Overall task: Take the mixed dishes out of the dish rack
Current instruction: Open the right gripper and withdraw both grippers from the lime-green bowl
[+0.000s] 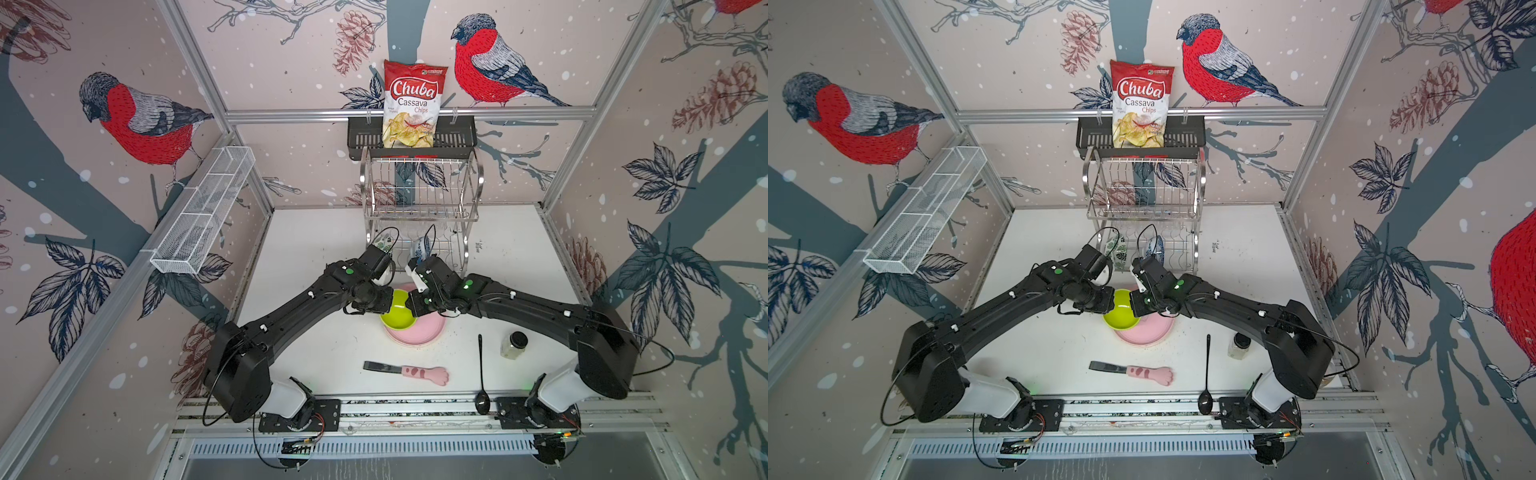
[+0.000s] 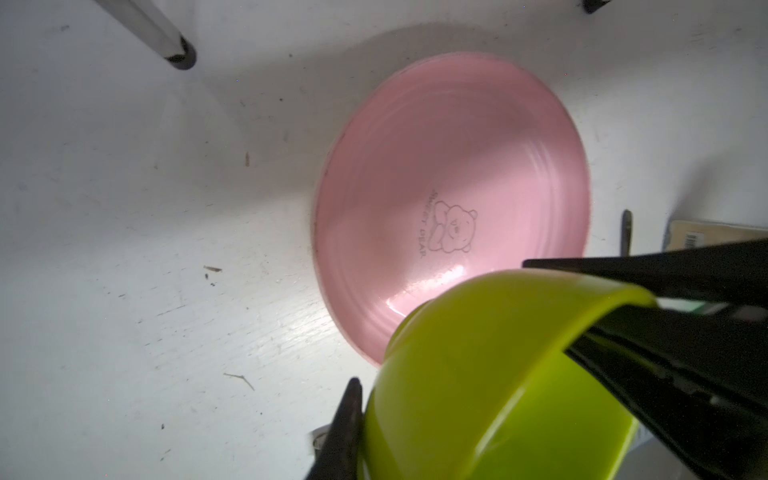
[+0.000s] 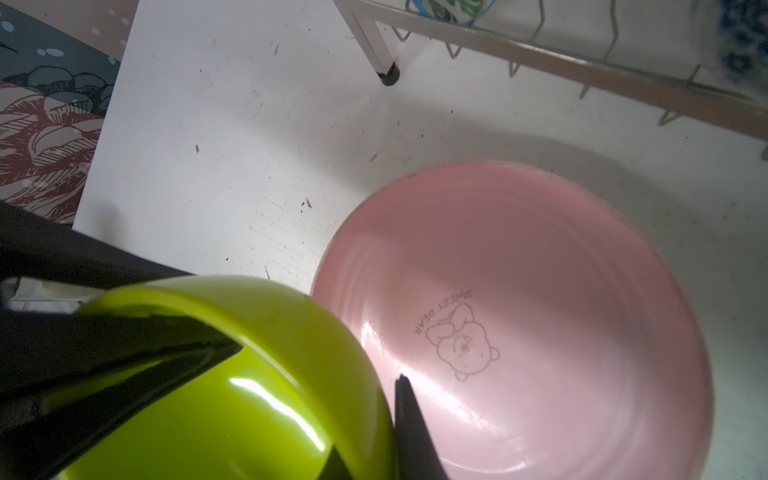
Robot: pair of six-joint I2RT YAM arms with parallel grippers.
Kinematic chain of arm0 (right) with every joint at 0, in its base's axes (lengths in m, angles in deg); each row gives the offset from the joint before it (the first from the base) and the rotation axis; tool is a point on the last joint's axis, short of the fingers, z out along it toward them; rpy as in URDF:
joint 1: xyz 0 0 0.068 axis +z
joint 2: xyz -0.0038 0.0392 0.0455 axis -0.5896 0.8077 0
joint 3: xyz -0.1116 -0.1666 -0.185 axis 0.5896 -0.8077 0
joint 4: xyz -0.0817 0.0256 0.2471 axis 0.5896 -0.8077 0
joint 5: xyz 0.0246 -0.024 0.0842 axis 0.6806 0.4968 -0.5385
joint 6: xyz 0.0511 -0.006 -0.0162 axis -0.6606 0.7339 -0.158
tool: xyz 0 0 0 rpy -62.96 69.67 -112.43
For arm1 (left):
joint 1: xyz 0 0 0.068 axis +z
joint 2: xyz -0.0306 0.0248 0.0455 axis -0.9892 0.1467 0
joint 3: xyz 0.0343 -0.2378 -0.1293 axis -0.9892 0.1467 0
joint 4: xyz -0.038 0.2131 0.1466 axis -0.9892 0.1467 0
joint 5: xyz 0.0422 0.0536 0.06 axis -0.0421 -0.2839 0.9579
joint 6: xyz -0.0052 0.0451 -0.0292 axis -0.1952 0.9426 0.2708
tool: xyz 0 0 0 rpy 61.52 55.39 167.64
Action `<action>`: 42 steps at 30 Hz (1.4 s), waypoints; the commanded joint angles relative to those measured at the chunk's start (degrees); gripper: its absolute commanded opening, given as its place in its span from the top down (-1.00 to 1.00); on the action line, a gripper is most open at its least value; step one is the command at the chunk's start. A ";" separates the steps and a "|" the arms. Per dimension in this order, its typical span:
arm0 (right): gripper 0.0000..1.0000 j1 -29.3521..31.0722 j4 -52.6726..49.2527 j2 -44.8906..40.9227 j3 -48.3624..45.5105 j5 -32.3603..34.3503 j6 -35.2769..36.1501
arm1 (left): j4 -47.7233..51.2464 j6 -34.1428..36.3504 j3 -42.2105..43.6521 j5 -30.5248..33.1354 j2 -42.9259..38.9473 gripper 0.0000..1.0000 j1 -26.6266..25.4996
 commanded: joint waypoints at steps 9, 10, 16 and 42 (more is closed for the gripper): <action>1.00 -5.44 -8.73 -9.74 -6.49 2.27 1.37 | -8.50 -1.14 -1.09 3.71 -8.08 -0.73 0.14; 1.00 -6.65 -9.37 -11.13 -7.89 2.27 1.46 | -9.55 -1.61 -0.51 4.60 -9.18 -0.77 0.16; 1.00 -14.25 -12.27 -18.86 -15.15 3.76 1.95 | -15.05 -3.25 2.94 8.44 -16.01 -0.94 1.74; 1.00 -25.81 -5.67 -18.87 -28.68 4.39 -3.00 | -15.28 -5.89 6.10 5.80 -19.51 -0.93 6.57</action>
